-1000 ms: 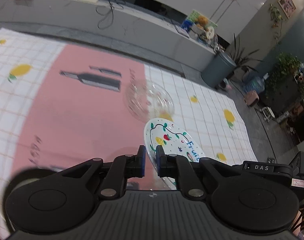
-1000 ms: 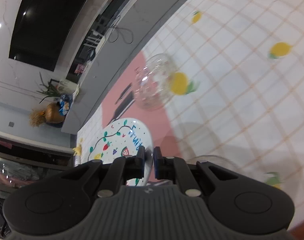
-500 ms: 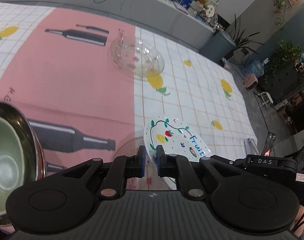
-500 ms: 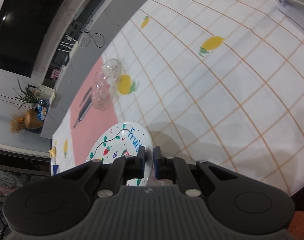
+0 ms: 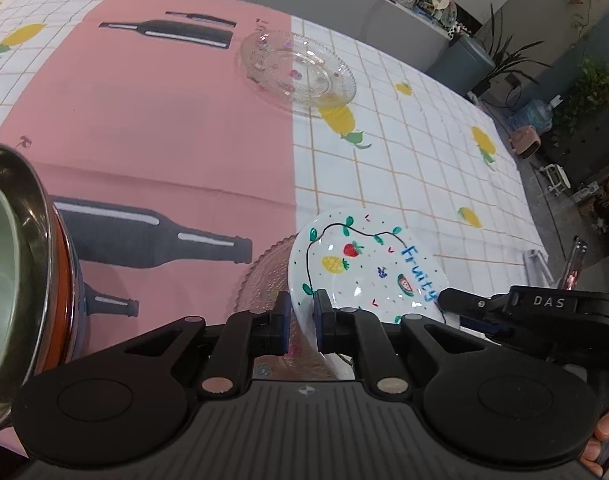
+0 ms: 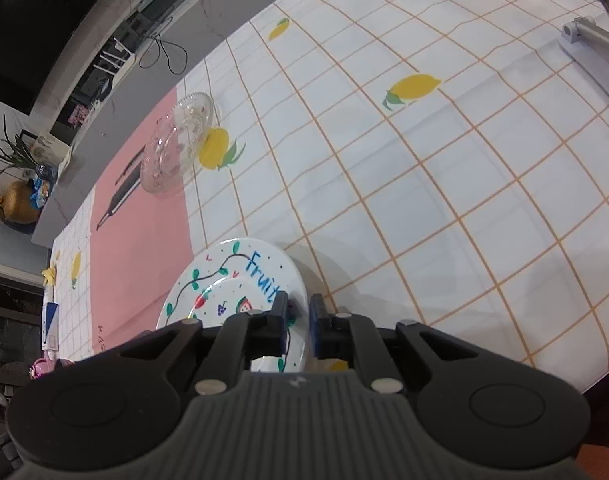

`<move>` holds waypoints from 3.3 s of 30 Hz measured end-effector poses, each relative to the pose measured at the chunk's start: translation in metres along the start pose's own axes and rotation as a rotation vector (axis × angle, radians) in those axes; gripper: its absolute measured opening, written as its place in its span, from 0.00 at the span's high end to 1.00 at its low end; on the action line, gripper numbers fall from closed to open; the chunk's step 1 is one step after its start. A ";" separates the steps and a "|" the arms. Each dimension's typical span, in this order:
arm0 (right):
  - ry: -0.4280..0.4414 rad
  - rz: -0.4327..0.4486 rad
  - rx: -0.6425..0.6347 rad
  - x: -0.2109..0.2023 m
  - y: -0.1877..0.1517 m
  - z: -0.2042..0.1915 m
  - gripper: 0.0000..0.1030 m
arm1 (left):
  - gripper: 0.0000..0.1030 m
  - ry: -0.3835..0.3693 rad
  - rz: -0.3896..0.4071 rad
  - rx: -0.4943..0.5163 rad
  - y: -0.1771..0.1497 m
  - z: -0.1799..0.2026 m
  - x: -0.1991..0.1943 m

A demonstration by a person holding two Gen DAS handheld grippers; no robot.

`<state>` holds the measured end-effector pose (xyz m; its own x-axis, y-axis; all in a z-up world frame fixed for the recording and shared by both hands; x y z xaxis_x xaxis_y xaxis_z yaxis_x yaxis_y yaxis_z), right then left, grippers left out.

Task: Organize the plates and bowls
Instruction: 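Lift the 'Fruity' plate and carry it toward the orange pot, then lower the 'Fruity' plate onto the table beside the orange pot, then open both grippers and release the 'Fruity' plate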

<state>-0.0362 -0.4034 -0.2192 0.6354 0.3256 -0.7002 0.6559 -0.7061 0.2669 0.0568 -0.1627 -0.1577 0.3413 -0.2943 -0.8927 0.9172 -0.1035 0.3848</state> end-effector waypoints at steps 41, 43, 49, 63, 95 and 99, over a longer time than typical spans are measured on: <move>-0.063 -0.060 -0.096 0.020 -0.009 -0.011 0.85 | 0.88 0.087 -0.011 0.042 -0.012 -0.002 0.009; -0.044 -0.063 -0.101 0.019 -0.009 -0.012 0.86 | 0.88 0.078 -0.009 0.032 -0.012 -0.005 0.005; -0.015 -0.122 -0.145 0.027 -0.016 -0.021 0.89 | 0.96 0.027 0.005 0.044 -0.014 0.001 -0.010; 0.016 -0.152 -0.154 0.028 -0.021 -0.024 0.67 | 0.69 0.200 0.028 0.032 -0.015 -0.015 -0.009; -0.006 -0.013 -0.207 0.009 -0.017 -0.033 0.70 | 0.79 0.208 0.063 0.039 -0.005 -0.010 -0.014; -0.026 0.042 -0.257 0.005 -0.010 -0.044 0.68 | 0.76 0.198 0.110 0.062 0.014 -0.001 -0.023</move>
<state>-0.0217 -0.3668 -0.1960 0.6557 0.2808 -0.7008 0.7133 -0.5345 0.4533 0.0622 -0.1563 -0.1318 0.4776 -0.1151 -0.8710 0.8602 -0.1407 0.4903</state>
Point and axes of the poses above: each gripper's, at about its wrist camera, not at the fingertips, and x roughly the way its jaws point, z to its right, y to its top, the point moved 3 cm from there along x, roughly the way its jaws point, and after that the axes turned 11 degrees about y, right-handed, at the moved point
